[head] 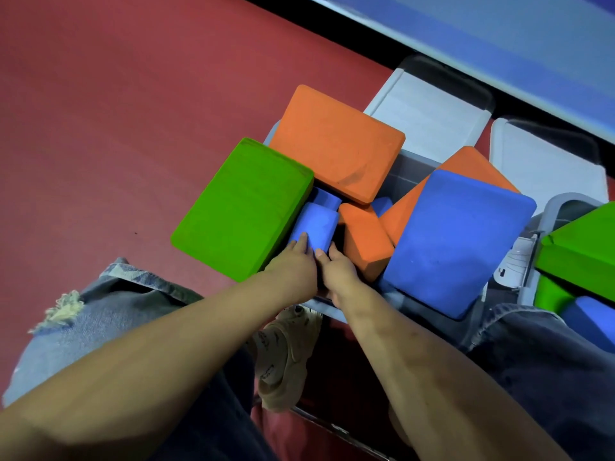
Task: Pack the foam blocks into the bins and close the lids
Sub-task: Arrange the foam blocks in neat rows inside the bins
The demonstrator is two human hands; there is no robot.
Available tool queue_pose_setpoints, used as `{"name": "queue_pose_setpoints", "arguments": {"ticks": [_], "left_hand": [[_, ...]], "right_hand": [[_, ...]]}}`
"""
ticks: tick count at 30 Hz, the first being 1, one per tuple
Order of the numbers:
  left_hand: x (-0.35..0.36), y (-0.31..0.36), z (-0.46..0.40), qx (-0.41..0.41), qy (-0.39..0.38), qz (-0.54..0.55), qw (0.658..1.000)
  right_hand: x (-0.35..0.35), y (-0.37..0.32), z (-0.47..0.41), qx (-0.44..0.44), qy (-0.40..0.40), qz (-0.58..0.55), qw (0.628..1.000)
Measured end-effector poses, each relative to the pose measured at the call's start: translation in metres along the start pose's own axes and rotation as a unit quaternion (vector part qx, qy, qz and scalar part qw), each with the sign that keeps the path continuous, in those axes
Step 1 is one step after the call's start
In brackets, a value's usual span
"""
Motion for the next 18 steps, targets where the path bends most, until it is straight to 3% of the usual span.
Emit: {"name": "queue_pose_setpoints", "arguments": {"ticks": [6, 18], "left_hand": [[0.013, -0.008, -0.006, 0.034, -0.038, -0.055, 0.997], [0.042, -0.007, -0.03, 0.004, -0.127, -0.068, 0.99]], "right_hand": [[-0.006, -0.004, 0.007, 0.052, -0.021, -0.024, 0.998], [-0.009, 0.02, -0.015, 0.077, 0.001, -0.001, 0.997]]}}
Point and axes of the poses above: each hand's wrist, its own z-axis away from the middle knuckle, its own x-axis out of the palm, y = z × x, the point moved 7 cm from there along -z, towards the middle knuckle
